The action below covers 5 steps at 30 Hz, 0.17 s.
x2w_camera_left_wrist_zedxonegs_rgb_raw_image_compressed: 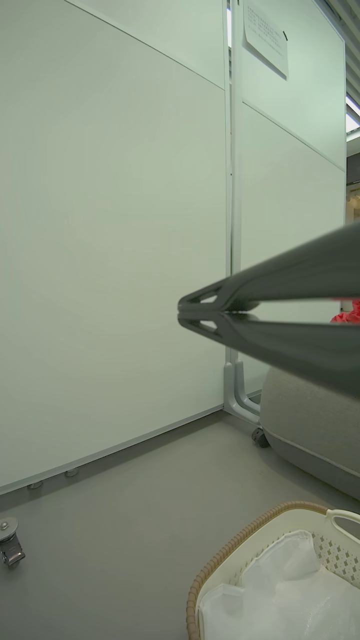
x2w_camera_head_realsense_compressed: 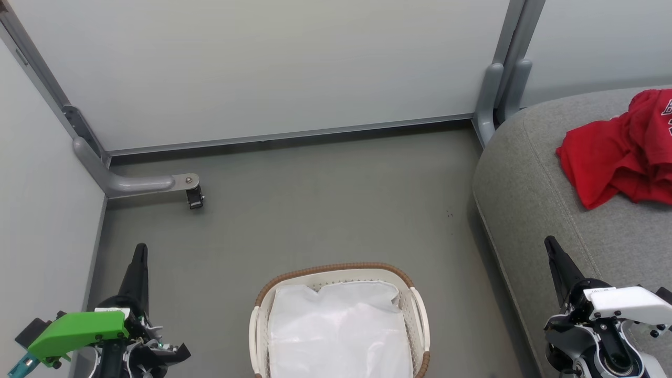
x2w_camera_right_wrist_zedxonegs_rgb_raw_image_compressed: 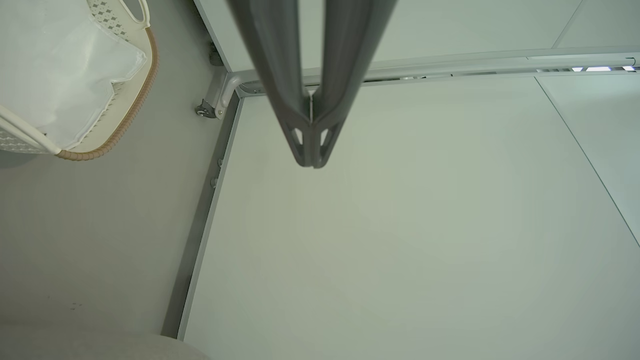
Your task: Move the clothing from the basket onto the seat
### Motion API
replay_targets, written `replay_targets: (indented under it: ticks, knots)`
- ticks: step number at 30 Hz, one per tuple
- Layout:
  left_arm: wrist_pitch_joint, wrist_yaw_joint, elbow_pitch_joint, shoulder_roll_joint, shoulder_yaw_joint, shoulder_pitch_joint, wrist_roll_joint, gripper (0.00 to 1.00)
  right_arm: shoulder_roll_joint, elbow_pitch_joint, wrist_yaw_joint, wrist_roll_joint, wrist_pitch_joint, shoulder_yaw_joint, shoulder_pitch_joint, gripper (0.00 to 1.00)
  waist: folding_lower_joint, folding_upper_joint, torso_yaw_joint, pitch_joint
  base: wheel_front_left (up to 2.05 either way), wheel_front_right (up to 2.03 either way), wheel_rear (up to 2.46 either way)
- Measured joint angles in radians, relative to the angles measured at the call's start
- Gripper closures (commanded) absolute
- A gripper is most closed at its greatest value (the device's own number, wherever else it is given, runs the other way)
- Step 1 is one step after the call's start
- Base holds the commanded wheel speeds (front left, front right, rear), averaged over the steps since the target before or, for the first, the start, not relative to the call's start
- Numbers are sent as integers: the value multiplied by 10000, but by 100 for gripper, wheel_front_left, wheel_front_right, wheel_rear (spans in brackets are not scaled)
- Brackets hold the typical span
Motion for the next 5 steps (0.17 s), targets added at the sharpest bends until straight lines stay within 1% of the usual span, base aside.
replay_targets:
  ticks: [5]
  knots:
    - [0, 0, -2, 0, 0, 0, 0, 100, 0, 0, 0, 0, 0, 0, 0, 100, 0, 0, 0, 0, 0, 0, 0]
